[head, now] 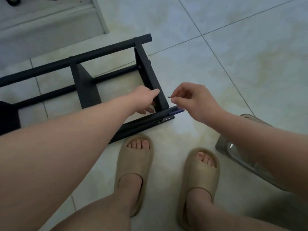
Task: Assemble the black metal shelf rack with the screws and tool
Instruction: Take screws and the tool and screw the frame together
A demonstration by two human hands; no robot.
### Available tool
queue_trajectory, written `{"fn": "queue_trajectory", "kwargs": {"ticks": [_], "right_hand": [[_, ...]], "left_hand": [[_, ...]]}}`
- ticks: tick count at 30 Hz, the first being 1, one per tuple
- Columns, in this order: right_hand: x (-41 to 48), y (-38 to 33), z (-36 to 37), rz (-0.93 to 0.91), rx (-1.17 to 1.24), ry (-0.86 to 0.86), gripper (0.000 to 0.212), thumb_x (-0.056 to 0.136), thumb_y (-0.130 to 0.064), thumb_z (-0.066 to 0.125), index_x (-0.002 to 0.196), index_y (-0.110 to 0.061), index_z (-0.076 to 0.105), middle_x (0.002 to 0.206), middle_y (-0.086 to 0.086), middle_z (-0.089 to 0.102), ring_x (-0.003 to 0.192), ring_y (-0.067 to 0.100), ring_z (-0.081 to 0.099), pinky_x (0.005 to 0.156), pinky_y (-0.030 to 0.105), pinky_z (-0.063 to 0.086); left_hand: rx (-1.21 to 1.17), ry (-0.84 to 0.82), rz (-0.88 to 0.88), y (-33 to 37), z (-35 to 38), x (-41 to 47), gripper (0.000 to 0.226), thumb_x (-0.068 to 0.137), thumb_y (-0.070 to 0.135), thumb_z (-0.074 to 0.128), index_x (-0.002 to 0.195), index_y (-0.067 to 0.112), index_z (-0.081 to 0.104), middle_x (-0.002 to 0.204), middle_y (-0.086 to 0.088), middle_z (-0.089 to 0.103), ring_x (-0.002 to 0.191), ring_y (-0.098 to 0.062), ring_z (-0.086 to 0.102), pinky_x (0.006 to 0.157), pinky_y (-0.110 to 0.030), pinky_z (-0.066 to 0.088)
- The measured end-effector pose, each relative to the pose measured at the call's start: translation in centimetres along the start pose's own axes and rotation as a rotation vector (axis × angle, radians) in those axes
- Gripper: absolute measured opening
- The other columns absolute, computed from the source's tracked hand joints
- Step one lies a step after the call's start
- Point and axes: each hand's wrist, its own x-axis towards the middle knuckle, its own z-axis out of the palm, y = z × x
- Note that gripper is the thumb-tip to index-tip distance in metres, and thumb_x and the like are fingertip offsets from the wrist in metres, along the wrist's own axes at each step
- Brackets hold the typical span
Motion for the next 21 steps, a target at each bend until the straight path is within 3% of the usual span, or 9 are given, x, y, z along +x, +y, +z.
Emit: {"fn": "queue_trajectory", "kwargs": {"ticks": [3, 6, 9, 12, 14, 21], "right_hand": [[-0.1, 0.0, 0.7, -0.051, 0.184, 0.02, 0.018, 0.088, 0.002, 0.071, 0.082, -0.014, 0.069, 0.065, 0.0, 0.061, 0.063, 0.016, 0.059, 0.067, 0.029, 0.051], [-0.6, 0.4, 0.7, -0.088, 0.303, 0.042, 0.022, 0.089, 0.007, 0.066, 0.084, -0.015, 0.07, 0.065, -0.001, 0.065, 0.065, 0.018, 0.063, 0.069, 0.033, 0.056], [-1.4, 1.5, 0.6, -0.091, 0.346, 0.031, 0.026, 0.09, 0.01, 0.062, 0.086, -0.014, 0.07, 0.067, 0.0, 0.068, 0.066, 0.017, 0.065, 0.07, 0.035, 0.057], [-2.0, 2.8, 0.8, -0.063, 0.366, 0.001, 0.026, 0.091, 0.012, 0.061, 0.086, -0.012, 0.068, 0.073, 0.01, 0.069, 0.064, 0.015, 0.066, 0.068, 0.029, 0.057], [-2.4, 3.3, 1.0, -0.041, 0.379, -0.012, 0.026, 0.092, 0.013, 0.061, 0.086, -0.011, 0.068, 0.074, 0.012, 0.069, 0.065, 0.016, 0.066, 0.069, 0.029, 0.057], [-3.5, 4.3, 1.6, -0.024, 0.355, -0.05, 0.021, 0.091, 0.012, 0.063, 0.089, -0.008, 0.067, 0.077, 0.021, 0.068, 0.067, 0.018, 0.067, 0.073, 0.04, 0.058]], "left_hand": [[0.0, -0.08, -0.034, -0.6, 0.5, 0.6, 0.047, 0.102, 0.055, 0.039, 0.113, 0.018, 0.065, 0.094, 0.008, 0.074, 0.082, -0.02, 0.071, 0.066, -0.028, 0.051], [-0.045, -0.165, -0.017, -1.7, 0.5, 0.7, 0.047, 0.101, 0.058, 0.04, 0.108, 0.022, 0.07, 0.095, 0.011, 0.077, 0.085, -0.027, 0.073, 0.075, -0.032, 0.052], [-0.22, -0.252, 0.014, -2.4, 0.8, 0.5, 0.035, 0.103, 0.038, 0.05, 0.117, 0.011, 0.066, 0.103, -0.002, 0.077, 0.08, -0.032, 0.076, 0.067, -0.034, 0.06], [-0.209, -0.303, 0.051, -2.9, 0.6, 0.4, 0.021, 0.098, 0.013, 0.058, 0.117, 0.007, 0.065, 0.11, -0.015, 0.073, 0.082, -0.028, 0.075, 0.07, -0.034, 0.059], [-0.183, -0.347, 0.102, -3.1, 0.4, 0.3, 0.026, 0.091, 0.001, 0.063, 0.115, 0.006, 0.065, 0.111, -0.021, 0.071, 0.082, -0.025, 0.073, 0.071, -0.033, 0.057], [-0.086, -0.295, 0.204, -3.6, 0.7, 0.3, 0.029, 0.084, 0.001, 0.073, 0.112, 0.006, 0.068, 0.104, -0.022, 0.073, 0.077, -0.018, 0.07, 0.067, -0.028, 0.056]]}}
